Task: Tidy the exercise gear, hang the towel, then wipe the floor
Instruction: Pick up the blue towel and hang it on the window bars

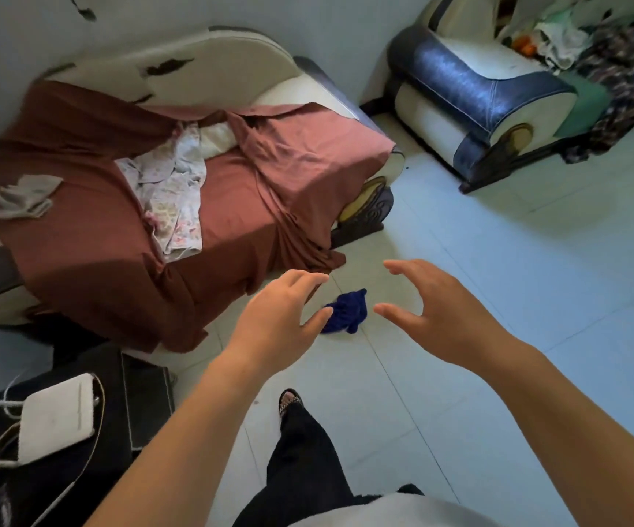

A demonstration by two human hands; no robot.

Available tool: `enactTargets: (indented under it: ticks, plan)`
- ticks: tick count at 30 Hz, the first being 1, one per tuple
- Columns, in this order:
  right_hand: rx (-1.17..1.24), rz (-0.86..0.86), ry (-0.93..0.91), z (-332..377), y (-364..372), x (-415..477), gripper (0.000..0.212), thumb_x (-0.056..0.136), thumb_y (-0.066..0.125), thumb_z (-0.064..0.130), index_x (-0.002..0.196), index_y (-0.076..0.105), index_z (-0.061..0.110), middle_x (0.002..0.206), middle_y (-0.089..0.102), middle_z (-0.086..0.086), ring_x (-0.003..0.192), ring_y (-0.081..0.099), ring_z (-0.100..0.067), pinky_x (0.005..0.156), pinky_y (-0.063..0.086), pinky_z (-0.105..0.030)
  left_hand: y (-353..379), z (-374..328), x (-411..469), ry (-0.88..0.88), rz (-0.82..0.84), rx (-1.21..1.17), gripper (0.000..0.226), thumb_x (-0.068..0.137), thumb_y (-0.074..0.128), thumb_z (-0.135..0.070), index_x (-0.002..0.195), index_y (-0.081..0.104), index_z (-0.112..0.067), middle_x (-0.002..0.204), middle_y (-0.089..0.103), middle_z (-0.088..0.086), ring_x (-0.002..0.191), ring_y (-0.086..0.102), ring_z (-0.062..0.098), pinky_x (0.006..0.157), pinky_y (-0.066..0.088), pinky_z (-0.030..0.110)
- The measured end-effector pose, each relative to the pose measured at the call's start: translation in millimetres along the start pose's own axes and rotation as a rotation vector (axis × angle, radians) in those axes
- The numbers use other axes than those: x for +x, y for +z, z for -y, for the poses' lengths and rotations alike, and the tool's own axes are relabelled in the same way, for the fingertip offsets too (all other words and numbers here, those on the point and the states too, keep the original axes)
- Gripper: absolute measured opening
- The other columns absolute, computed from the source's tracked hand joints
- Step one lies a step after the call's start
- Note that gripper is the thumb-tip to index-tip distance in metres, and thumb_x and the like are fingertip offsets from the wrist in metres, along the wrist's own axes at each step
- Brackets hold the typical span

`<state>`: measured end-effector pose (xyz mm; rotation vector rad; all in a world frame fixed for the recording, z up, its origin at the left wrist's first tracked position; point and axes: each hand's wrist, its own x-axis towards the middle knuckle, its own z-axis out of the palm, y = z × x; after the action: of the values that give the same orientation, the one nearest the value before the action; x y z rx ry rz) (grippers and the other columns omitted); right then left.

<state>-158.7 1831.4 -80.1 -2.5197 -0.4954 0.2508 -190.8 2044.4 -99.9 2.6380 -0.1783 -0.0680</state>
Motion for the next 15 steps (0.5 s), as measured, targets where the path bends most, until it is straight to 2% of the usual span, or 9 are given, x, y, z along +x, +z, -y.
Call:
enactTargets:
  ticks: [7,11,15]
  plan:
    - [-0.002,-0.024,0.088,9.5,-10.3,117.8,0.061,0.085,0.059,0.046,0.138,0.039,0.025,0.137,0.046,0.008,0.123,0.043,-0.009,0.096,0.034,-0.019,-36.8,54.1,126.6,0.125,0.042,0.028,0.043,0.088,0.058,-0.037,0.130,0.049,-0.028,0.127,0.053,-0.008,0.111,0.053,0.014,0.087,0.048,0.032]
    - [0.022,-0.017,0.148,-11.9,-10.7,158.7,0.060,0.085,0.059,0.048,0.137,0.039,0.026,0.137,0.046,0.008,0.124,0.042,-0.009,0.100,0.035,-0.022,-30.9,69.6,181.9,0.171,0.106,0.057,0.044,0.089,0.057,-0.035,0.131,0.049,-0.026,0.128,0.052,-0.007,0.113,0.052,0.015,0.087,0.049,0.032]
    - [0.027,0.022,0.171,-46.3,-13.9,186.8,0.059,0.086,0.058,0.047,0.138,0.038,0.026,0.137,0.044,0.011,0.125,0.040,-0.007,0.099,0.031,-0.017,-13.0,72.1,223.6,0.153,0.126,0.057,0.043,0.090,0.056,-0.036,0.131,0.048,-0.027,0.131,0.050,-0.009,0.115,0.051,0.014,0.088,0.047,0.027]
